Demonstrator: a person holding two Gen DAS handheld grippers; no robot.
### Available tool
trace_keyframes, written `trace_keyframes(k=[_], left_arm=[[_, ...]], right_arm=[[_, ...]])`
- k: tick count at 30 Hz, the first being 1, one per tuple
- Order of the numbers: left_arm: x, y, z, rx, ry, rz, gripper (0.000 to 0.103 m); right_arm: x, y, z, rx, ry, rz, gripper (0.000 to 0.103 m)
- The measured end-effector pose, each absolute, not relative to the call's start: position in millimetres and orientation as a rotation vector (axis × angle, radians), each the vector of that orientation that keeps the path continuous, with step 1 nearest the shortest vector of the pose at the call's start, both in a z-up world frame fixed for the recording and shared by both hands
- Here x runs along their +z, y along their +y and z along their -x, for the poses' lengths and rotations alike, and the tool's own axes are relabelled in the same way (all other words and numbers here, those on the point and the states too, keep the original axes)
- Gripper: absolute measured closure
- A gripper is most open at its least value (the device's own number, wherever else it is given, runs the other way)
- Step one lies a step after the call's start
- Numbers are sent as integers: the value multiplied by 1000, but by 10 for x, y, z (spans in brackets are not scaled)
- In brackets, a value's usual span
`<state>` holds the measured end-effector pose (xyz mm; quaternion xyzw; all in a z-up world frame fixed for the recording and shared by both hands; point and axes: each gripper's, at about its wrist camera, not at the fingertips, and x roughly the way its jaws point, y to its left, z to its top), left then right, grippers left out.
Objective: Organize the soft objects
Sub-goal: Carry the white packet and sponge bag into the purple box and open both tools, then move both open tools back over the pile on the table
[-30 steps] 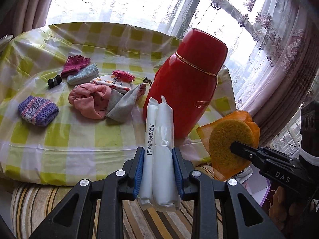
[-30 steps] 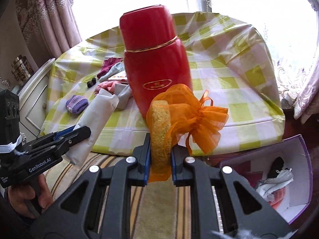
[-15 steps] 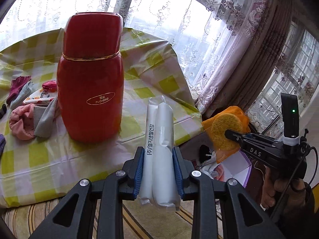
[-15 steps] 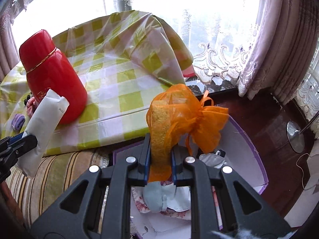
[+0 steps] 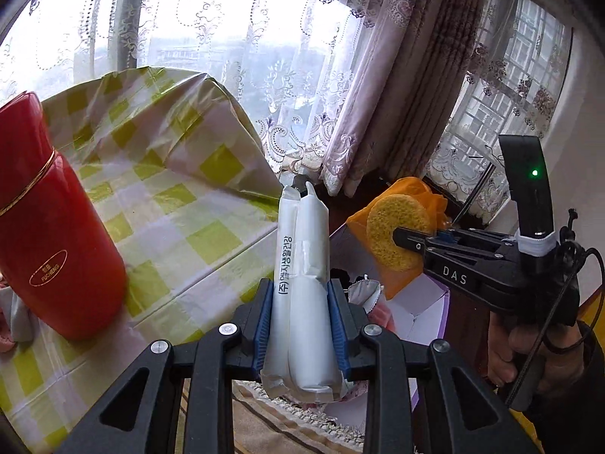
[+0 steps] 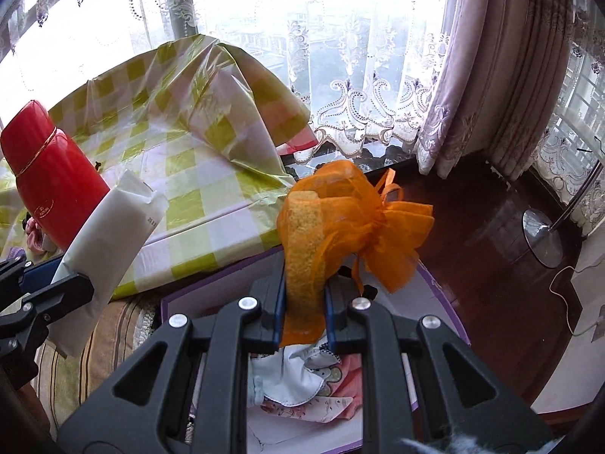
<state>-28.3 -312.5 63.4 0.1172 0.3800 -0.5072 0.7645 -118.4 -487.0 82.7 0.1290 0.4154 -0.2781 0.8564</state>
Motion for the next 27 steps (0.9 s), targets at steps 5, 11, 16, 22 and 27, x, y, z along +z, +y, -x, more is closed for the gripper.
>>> trace_keyframes(k=[5, 11, 16, 22, 27], left_arm=[[608, -3526, 314, -1201, 807, -345, 73], [367, -3898, 252, -1190, 832, -456, 49], [357, -3719, 187, -1086, 820, -423, 44], [539, -3352, 305, -989, 635, -419, 32], [623, -3031, 373, -945, 552, -427, 31]], right_arm=[[782, -5028, 1272, -618, 882, -300, 83], [644, -5117, 1272, -625, 931, -319, 62], [627, -5030, 1252, -596, 925, -286, 41], [754, -4746, 1156, -524, 873, -222, 28], [877, -4441, 1042, -486, 830, -140, 19]])
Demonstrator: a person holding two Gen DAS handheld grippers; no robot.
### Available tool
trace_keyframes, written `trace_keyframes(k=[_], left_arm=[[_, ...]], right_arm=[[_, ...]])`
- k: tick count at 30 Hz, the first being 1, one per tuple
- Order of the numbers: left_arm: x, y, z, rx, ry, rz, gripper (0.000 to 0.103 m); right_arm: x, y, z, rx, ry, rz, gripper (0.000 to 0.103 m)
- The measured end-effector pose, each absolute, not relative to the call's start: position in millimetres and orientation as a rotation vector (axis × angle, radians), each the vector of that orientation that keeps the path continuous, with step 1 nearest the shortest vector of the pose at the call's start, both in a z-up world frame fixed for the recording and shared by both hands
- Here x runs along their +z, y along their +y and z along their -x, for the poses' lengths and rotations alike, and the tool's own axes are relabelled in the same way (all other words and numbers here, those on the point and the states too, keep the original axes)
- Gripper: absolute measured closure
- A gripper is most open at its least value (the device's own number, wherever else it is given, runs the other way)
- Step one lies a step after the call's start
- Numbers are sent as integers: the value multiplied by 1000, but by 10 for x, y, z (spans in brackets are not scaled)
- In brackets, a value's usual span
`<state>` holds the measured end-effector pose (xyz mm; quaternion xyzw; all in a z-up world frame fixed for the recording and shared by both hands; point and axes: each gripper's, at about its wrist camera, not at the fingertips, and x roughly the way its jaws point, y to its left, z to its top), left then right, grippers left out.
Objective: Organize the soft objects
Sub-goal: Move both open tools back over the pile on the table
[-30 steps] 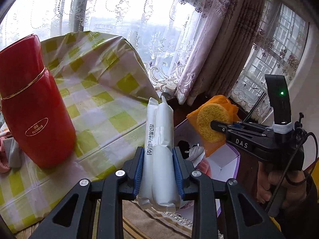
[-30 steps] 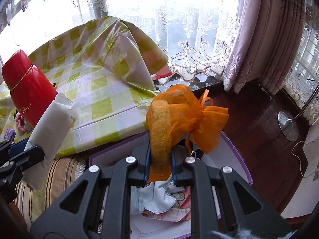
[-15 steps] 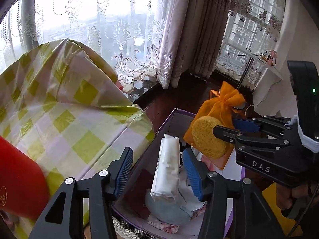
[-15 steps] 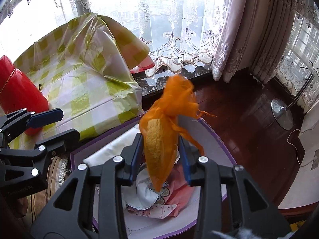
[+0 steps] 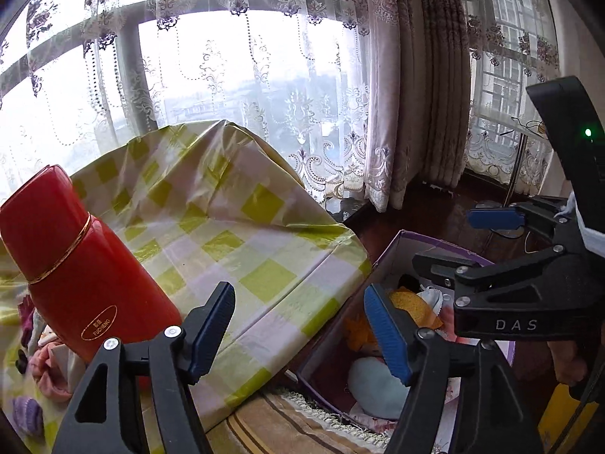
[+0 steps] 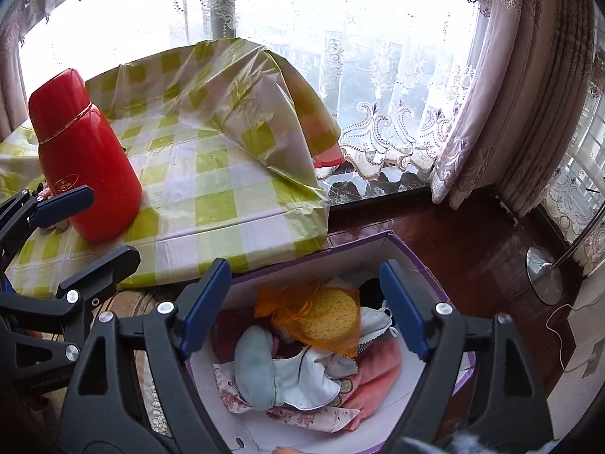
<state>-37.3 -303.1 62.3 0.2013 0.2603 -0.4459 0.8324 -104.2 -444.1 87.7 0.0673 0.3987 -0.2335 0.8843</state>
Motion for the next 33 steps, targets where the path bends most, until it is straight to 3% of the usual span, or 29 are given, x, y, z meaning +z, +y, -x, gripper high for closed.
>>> trace_keyframes(k=[4, 15, 33], left_arm=[[641, -2689, 290, -860, 536, -392, 23], [652, -1568, -349, -578, 634, -139, 24], [453, -48, -1042, -328, 701, 56, 39]], right_arm=[[923, -4207, 952, -463, 805, -103, 19], [815, -3607, 617, -206, 849, -147, 19], [769, -2205, -66, 114, 861, 32, 19]])
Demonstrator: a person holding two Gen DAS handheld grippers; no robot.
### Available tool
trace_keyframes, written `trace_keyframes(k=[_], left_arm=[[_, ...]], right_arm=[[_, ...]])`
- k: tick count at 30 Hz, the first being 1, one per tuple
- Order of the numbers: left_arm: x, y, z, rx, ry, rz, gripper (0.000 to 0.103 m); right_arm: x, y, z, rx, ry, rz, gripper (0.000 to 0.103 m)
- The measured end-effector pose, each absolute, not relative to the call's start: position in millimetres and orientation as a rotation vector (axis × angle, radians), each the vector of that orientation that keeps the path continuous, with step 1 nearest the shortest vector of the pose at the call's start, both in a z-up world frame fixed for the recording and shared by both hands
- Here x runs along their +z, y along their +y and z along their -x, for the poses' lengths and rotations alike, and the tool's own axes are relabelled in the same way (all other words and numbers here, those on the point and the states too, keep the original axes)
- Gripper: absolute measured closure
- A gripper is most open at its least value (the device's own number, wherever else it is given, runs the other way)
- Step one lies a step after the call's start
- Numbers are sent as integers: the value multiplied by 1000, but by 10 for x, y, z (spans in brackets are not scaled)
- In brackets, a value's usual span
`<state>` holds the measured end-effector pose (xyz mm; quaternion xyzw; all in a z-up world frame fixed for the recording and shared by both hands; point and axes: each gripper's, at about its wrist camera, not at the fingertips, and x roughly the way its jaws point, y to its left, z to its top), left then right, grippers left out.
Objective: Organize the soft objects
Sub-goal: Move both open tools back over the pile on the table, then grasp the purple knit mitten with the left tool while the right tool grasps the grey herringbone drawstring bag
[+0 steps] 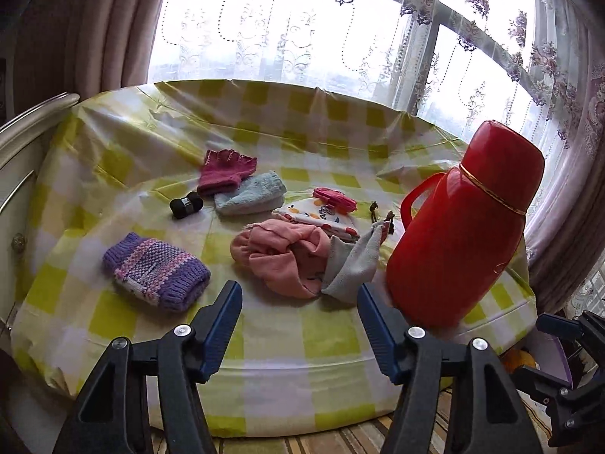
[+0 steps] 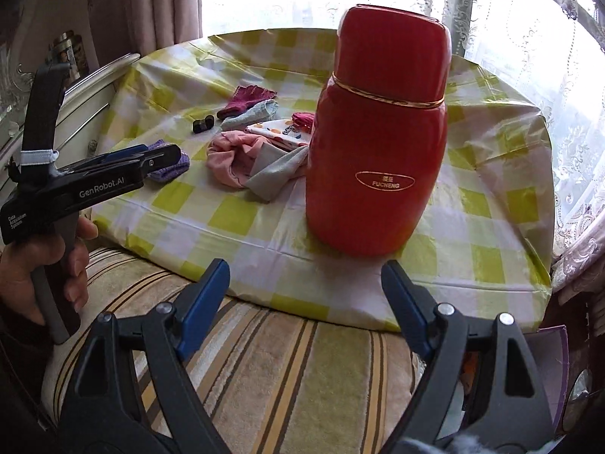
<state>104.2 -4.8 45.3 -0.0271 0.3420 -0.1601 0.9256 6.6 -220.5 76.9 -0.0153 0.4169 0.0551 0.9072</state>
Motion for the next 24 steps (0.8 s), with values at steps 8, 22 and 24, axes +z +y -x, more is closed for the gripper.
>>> trace_keyframes(k=[8, 22, 24], left_arm=[[385, 275, -1189, -289, 711, 100, 39], [215, 744, -1364, -201, 764, 171, 39], [161, 821, -1415, -189, 786, 210, 39]], right_arm=[[653, -1791, -478, 122, 888, -5, 19], [330, -1336, -1152, -28, 944, -74, 19], [278, -1322, -1229, -49, 952, -92, 19]])
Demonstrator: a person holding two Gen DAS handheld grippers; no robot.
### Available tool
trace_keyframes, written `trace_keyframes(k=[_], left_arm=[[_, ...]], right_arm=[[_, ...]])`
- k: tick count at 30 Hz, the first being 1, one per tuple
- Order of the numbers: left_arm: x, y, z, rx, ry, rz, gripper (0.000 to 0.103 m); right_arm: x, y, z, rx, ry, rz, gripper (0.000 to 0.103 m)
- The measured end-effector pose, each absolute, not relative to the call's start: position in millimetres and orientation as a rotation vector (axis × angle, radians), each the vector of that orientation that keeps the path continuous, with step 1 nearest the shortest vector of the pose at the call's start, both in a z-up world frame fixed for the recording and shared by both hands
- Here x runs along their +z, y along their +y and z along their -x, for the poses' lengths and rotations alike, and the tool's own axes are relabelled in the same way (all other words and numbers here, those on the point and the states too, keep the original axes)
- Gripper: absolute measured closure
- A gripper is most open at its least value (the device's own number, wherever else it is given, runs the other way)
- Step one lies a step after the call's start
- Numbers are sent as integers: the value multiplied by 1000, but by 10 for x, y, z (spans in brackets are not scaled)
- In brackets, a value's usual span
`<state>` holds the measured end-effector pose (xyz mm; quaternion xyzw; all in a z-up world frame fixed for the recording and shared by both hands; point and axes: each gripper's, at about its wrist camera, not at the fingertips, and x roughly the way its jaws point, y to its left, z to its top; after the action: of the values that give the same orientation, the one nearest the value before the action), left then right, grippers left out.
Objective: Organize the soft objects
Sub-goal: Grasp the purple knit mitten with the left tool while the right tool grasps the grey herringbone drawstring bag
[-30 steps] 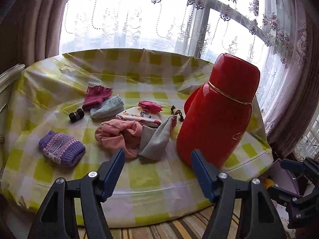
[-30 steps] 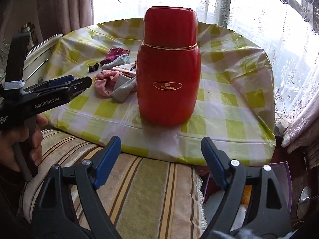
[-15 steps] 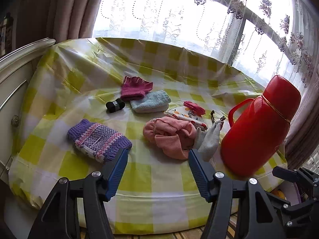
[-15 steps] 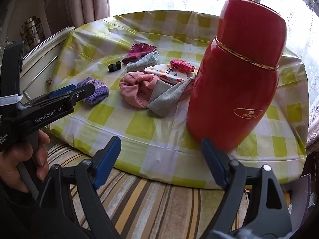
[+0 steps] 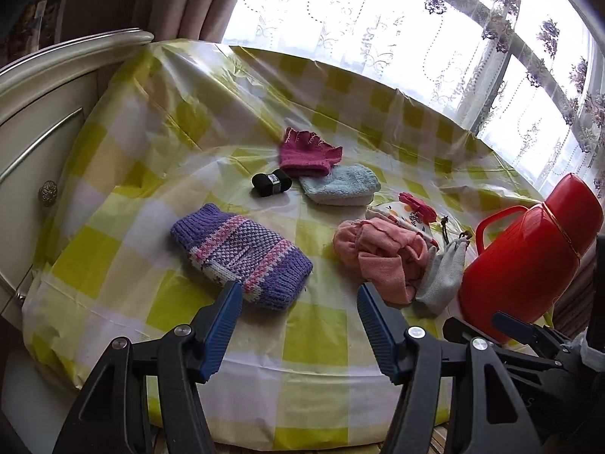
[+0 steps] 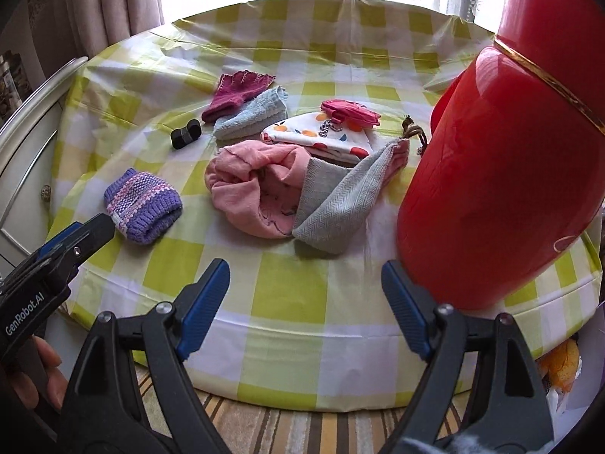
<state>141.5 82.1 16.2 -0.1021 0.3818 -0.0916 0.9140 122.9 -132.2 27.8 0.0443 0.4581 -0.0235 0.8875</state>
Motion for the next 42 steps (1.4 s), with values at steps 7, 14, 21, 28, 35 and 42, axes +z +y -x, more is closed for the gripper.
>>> trace_keyframes(k=[7, 14, 21, 28, 35, 42], left_arm=[[-108, 1081, -1668, -137, 892, 368, 39], [-262, 1160, -1926, -98, 934, 436, 39], [-352, 1021, -2126, -92, 941, 395, 49], [-321, 939, -2127, -104, 900, 331, 68], [-302, 899, -2084, -99, 872, 294, 72], [-267, 900, -2017, -106, 850, 295, 80]], right_arm=[[178, -1294, -1449, -105, 953, -132, 19], [77, -1307, -1645, -120, 955, -111, 19], [-5, -1317, -1782, -170, 945, -78, 19], [-79, -1293, -1880, -331, 941, -47, 29], [-193, -1469, -1923, -371, 966, -136, 75], [-64, -1440, -1764, -275, 897, -158, 94]])
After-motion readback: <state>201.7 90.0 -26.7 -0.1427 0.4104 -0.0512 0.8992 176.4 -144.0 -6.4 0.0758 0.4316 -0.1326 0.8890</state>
